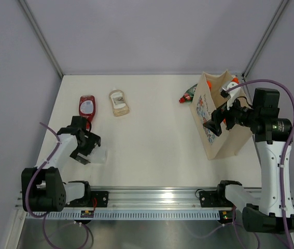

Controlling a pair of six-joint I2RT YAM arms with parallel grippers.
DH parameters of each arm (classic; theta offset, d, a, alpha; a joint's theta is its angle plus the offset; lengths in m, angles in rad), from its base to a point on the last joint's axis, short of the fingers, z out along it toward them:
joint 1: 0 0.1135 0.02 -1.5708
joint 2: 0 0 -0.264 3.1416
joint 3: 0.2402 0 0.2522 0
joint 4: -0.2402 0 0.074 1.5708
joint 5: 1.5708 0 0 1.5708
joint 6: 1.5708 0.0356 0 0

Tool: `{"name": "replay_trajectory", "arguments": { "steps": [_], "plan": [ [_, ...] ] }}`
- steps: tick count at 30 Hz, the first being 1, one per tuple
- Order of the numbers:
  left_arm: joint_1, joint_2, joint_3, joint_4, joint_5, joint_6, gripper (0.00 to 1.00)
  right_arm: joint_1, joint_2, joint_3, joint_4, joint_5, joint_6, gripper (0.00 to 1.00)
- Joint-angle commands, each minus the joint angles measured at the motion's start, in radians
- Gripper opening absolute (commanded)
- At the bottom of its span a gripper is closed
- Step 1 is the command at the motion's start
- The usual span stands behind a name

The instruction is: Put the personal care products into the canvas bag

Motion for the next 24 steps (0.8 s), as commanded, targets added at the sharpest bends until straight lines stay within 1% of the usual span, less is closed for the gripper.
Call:
{"name": "replay_trajectory", "arguments": {
  "steps": [1,4,8,12,15,18,19,20,24],
  "plan": [
    [0.041,0.078,0.023,0.118,0.06,0.001,0.99,0.033,-0.016,-0.088,0.051,-0.128,-0.025,1.0],
    [0.061,0.136,0.025,0.184,0.096,-0.006,0.99,0.052,-0.039,-0.144,0.06,-0.143,-0.02,0.99],
    [0.064,0.182,0.046,0.184,0.094,-0.02,0.99,0.058,-0.069,-0.195,0.085,-0.16,-0.002,0.99],
    [0.067,0.149,0.051,0.189,0.076,-0.031,0.99,0.061,-0.074,-0.218,0.096,-0.178,0.007,0.99],
    [0.073,0.112,0.068,0.179,0.036,-0.037,0.99,0.063,-0.074,-0.226,0.108,-0.184,0.021,1.0],
    [0.093,0.164,0.121,0.133,0.001,-0.014,0.99,0.064,-0.07,-0.23,0.119,-0.203,0.043,1.0],
    [0.098,0.19,0.15,0.124,0.005,-0.004,0.99,0.066,-0.071,-0.232,0.123,-0.206,0.056,1.0],
    [0.102,0.246,0.161,0.118,0.013,0.021,0.99,0.067,-0.07,-0.232,0.129,-0.206,0.064,0.99],
    [0.107,0.368,0.193,0.12,0.053,0.069,0.99,0.07,-0.063,-0.221,0.128,-0.201,0.084,0.99]
  ]
}}
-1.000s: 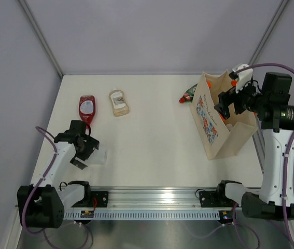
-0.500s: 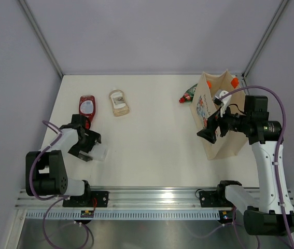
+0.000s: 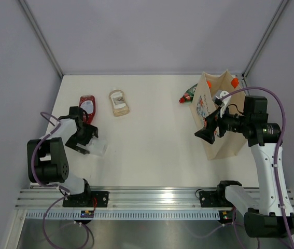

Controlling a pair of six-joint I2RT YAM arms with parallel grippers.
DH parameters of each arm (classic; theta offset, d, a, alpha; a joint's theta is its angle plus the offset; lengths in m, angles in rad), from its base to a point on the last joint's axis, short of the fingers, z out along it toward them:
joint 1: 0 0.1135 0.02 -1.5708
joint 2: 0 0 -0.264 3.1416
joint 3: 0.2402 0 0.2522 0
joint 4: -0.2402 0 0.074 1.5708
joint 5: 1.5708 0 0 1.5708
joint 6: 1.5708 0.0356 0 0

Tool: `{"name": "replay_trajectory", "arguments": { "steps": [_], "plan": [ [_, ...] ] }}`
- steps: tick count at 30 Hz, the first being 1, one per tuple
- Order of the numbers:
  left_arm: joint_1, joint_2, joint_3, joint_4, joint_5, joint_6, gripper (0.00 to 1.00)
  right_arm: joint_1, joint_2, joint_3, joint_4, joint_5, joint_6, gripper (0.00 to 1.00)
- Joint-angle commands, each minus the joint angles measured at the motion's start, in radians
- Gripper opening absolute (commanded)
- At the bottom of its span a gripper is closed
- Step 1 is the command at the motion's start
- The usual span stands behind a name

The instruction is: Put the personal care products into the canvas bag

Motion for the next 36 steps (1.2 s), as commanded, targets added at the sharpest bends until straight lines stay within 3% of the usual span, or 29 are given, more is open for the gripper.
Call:
{"name": "replay_trajectory", "arguments": {
  "steps": [1,4,6,7,9,10,13,18,20,22,27,30,36],
  "plan": [
    [0.007,0.085,0.035,0.026,0.009,0.057,0.99,0.011,-0.003,0.011,0.041,-0.028,0.036,0.99],
    [0.007,0.116,0.032,0.059,0.002,0.077,0.95,0.013,-0.02,-0.001,0.07,-0.06,0.04,0.99],
    [0.01,0.142,0.039,0.072,0.018,0.11,0.86,0.013,-0.018,-0.008,0.071,-0.127,0.034,0.99],
    [0.01,0.147,0.041,0.097,0.032,0.129,0.65,0.013,0.0,-0.003,0.061,-0.153,0.028,1.0],
    [0.01,0.147,0.044,0.125,0.097,0.195,0.42,0.031,0.037,0.04,0.016,-0.181,0.004,1.0],
    [0.01,0.144,0.045,0.149,0.119,0.256,0.23,0.086,0.077,0.058,-0.033,-0.164,-0.022,0.99],
    [0.011,0.104,0.018,0.218,0.234,0.371,0.0,0.18,0.123,0.104,-0.045,-0.045,-0.003,0.91],
    [0.007,-0.077,-0.151,0.431,0.565,0.492,0.0,0.326,0.189,0.101,-0.001,0.041,0.126,0.67],
    [-0.027,-0.175,-0.22,0.525,0.646,0.496,0.0,0.358,0.223,0.091,0.039,0.083,0.169,0.48],
    [-0.074,-0.224,-0.228,0.592,0.734,0.48,0.0,0.405,0.258,0.083,0.112,0.115,0.27,0.37],
    [-0.243,-0.316,-0.283,0.876,0.857,0.278,0.0,0.482,0.355,0.123,0.27,0.172,0.506,0.5],
    [-0.337,-0.324,-0.31,1.179,0.898,0.158,0.0,0.516,0.428,0.155,0.399,0.209,0.671,0.6],
    [-0.461,-0.329,-0.294,1.286,0.883,0.178,0.0,0.528,0.503,0.166,0.57,0.382,0.993,0.77]
  ]
}}
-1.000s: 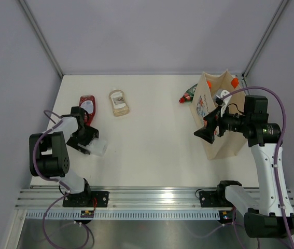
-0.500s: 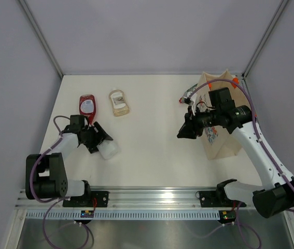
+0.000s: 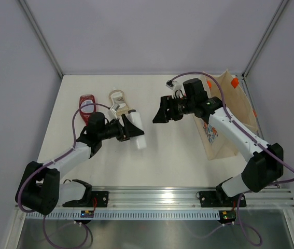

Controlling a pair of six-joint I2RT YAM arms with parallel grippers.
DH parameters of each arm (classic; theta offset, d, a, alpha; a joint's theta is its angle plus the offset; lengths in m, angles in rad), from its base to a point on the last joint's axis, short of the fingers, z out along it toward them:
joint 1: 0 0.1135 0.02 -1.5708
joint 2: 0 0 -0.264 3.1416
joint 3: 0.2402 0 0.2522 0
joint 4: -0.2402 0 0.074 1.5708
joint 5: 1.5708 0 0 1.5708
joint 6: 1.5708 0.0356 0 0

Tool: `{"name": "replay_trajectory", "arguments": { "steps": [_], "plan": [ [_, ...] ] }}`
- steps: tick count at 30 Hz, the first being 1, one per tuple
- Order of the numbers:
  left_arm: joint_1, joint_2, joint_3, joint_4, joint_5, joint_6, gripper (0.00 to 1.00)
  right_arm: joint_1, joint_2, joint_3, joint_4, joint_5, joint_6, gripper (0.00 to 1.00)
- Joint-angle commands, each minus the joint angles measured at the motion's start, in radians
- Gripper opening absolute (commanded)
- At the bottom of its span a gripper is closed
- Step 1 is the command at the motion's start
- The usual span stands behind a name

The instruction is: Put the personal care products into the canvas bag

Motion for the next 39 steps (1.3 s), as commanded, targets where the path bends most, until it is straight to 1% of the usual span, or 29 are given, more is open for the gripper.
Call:
{"name": "replay_trajectory", "arguments": {
  "steps": [1,4,6,9,13,17,20,23,27,29,30,31,33,34,36,37,39],
  "plan": [
    [-0.044,-0.048,0.031,0.269,0.077,-0.02,0.0,0.01,0.012,0.056,0.156,0.113,0.255,0.79],
    [-0.07,-0.027,0.046,0.28,0.072,-0.023,0.0,0.045,0.045,0.077,0.165,0.124,0.266,0.9],
    [-0.091,-0.016,0.057,0.288,0.063,-0.023,0.0,0.073,0.051,0.076,0.176,0.135,0.268,0.93],
    [-0.117,0.002,0.079,0.295,0.05,-0.024,0.0,0.114,0.065,0.08,0.168,0.167,0.257,0.93],
    [-0.153,0.016,0.103,0.306,0.04,-0.039,0.0,0.137,0.097,0.099,0.147,0.228,0.271,0.93],
    [-0.186,0.015,0.129,0.295,0.017,-0.038,0.0,0.162,0.117,0.105,0.139,0.251,0.279,0.92],
    [-0.206,0.015,0.138,0.298,0.003,-0.046,0.0,0.192,0.128,0.103,0.13,0.31,0.277,0.9],
    [-0.226,0.015,0.158,0.3,-0.011,-0.05,0.0,0.198,0.137,0.093,0.13,0.327,0.289,0.85],
    [-0.243,0.021,0.186,0.269,-0.045,-0.043,0.0,0.208,0.138,0.094,0.133,0.317,0.297,0.76],
    [-0.243,0.025,0.194,0.263,-0.066,-0.038,0.02,0.214,0.134,0.091,0.134,0.314,0.298,0.68],
    [-0.245,0.033,0.198,0.263,-0.074,-0.038,0.05,0.212,0.123,0.087,0.138,0.313,0.3,0.64],
    [-0.243,0.035,0.201,0.263,-0.091,-0.039,0.12,0.214,0.117,0.071,0.144,0.31,0.298,0.54],
    [-0.243,0.05,0.207,0.277,-0.097,-0.049,0.16,0.214,0.097,0.053,0.157,0.291,0.291,0.42],
    [-0.243,0.055,0.212,0.278,-0.1,-0.052,0.25,0.214,0.089,0.05,0.164,0.287,0.279,0.28],
    [-0.245,0.067,0.221,0.28,-0.101,-0.059,0.33,0.211,0.085,0.054,0.167,0.256,0.266,0.14],
    [-0.245,0.077,0.232,0.28,-0.095,-0.061,0.37,0.209,0.083,0.059,0.165,0.247,0.253,0.0],
    [-0.246,0.084,0.243,0.28,-0.092,-0.062,0.49,0.192,0.091,0.071,0.167,0.191,0.246,0.0]
  ]
}}
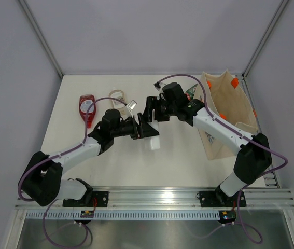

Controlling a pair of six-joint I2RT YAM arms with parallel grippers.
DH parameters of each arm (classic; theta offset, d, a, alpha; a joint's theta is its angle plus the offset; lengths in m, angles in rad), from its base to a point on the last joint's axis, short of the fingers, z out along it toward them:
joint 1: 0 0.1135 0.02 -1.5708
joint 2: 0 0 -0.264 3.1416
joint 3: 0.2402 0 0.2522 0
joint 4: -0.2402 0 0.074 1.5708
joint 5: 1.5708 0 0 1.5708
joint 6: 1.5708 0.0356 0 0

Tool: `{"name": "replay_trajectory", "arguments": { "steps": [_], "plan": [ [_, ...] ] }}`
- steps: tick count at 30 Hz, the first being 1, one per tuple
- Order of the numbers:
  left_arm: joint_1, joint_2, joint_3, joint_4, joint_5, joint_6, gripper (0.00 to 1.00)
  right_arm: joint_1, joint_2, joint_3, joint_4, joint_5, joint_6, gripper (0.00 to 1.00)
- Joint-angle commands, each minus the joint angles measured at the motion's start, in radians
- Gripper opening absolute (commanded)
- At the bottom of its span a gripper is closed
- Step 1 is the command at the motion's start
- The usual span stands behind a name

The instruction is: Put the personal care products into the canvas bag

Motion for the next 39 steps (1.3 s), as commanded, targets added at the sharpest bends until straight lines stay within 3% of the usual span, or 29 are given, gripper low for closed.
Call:
{"name": "replay_trajectory", "arguments": {
  "steps": [1,2,7,9,12,17,30,39],
  "plan": [
    [-0.004,-0.002,0.121,0.208,0.005,-0.035,0.54,0.0,-0.041,0.02,0.043,-0.173,-0.042,0.0],
    [-0.006,-0.001,0.125,0.205,0.007,-0.033,0.61,-0.011,-0.032,0.023,0.045,-0.201,-0.041,0.0],
    [-0.01,0.01,0.14,0.193,0.024,-0.024,0.72,-0.09,-0.029,0.001,0.1,-0.341,0.005,0.0],
    [-0.013,0.024,0.138,0.204,0.033,-0.029,0.85,-0.107,-0.039,-0.025,0.123,-0.389,0.018,0.0],
    [-0.021,0.048,0.137,0.231,0.045,-0.044,0.94,-0.14,-0.052,-0.046,0.171,-0.449,0.059,0.0],
    [-0.029,0.071,0.14,0.265,0.061,-0.056,0.99,-0.192,-0.065,-0.075,0.255,-0.525,0.139,0.0],
    [-0.036,0.096,0.155,0.285,0.091,-0.082,0.99,-0.247,-0.079,-0.118,0.321,-0.578,0.217,0.0],
    [-0.036,0.046,0.18,0.109,0.108,0.005,0.99,-0.308,-0.081,-0.1,0.372,-0.644,0.309,0.0]
  ]
}}
